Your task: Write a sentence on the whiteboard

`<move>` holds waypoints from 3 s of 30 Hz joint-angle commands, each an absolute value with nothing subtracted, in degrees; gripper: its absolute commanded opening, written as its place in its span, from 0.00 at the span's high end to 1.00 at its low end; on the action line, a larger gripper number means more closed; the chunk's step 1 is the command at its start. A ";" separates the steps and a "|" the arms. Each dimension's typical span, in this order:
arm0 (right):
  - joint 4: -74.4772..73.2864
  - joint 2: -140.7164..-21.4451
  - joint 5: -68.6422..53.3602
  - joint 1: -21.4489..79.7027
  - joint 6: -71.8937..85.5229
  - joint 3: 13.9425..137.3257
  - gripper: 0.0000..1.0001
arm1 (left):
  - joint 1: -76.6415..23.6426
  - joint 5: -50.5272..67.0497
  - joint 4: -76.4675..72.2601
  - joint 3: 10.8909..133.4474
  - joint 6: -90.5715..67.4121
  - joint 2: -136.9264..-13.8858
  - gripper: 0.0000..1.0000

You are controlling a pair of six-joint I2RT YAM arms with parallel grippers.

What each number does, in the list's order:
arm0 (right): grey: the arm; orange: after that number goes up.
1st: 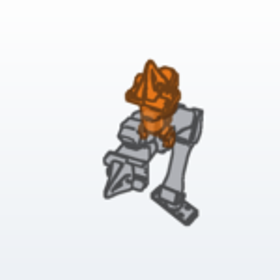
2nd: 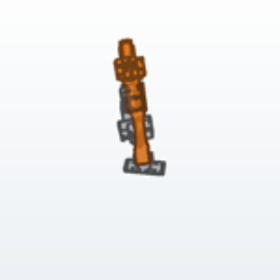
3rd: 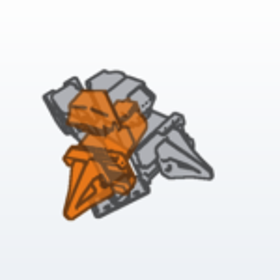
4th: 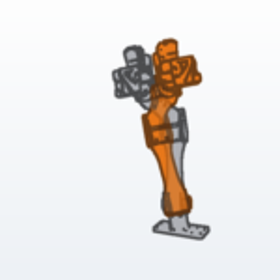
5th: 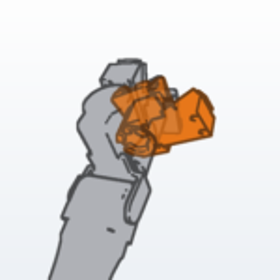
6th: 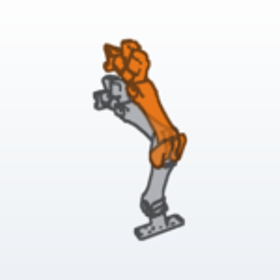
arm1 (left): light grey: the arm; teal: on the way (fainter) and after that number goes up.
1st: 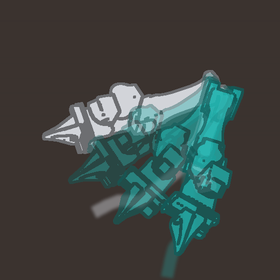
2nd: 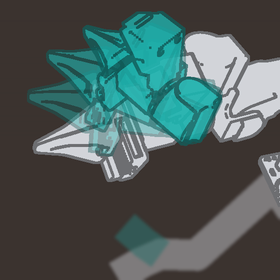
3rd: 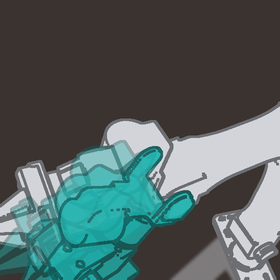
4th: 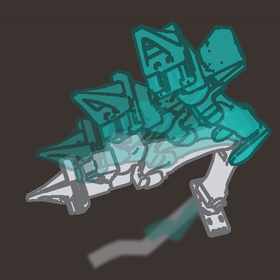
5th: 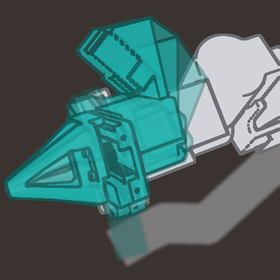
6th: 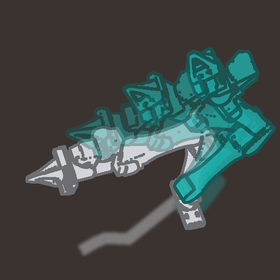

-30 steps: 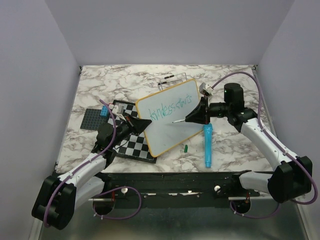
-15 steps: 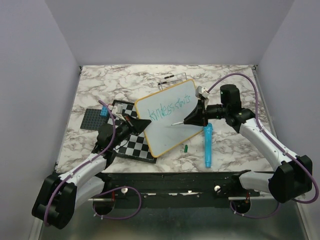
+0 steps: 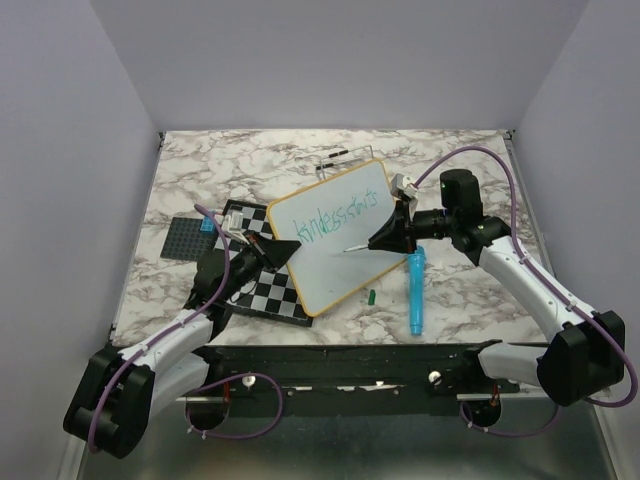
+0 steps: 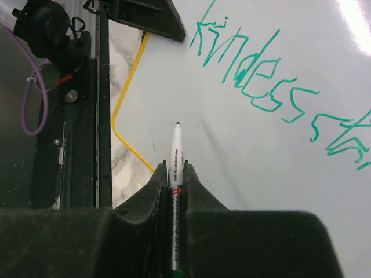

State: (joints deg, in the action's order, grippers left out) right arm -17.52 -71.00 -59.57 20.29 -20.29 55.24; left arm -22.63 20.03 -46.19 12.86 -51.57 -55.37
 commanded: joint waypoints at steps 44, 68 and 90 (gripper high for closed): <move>-24.26 -73.21 -42.28 37.26 -31.38 62.49 0.99 | -23.03 16.88 -54.58 14.06 -55.37 -54.32 1.00; -15.21 -78.66 -29.80 45.79 -27.07 63.98 0.99 | -23.29 15.38 -55.28 13.18 -57.04 -54.49 1.00; -20.91 -78.14 -31.20 45.70 -29.00 62.41 0.99 | -23.38 15.29 -55.81 12.75 -56.95 -54.58 1.00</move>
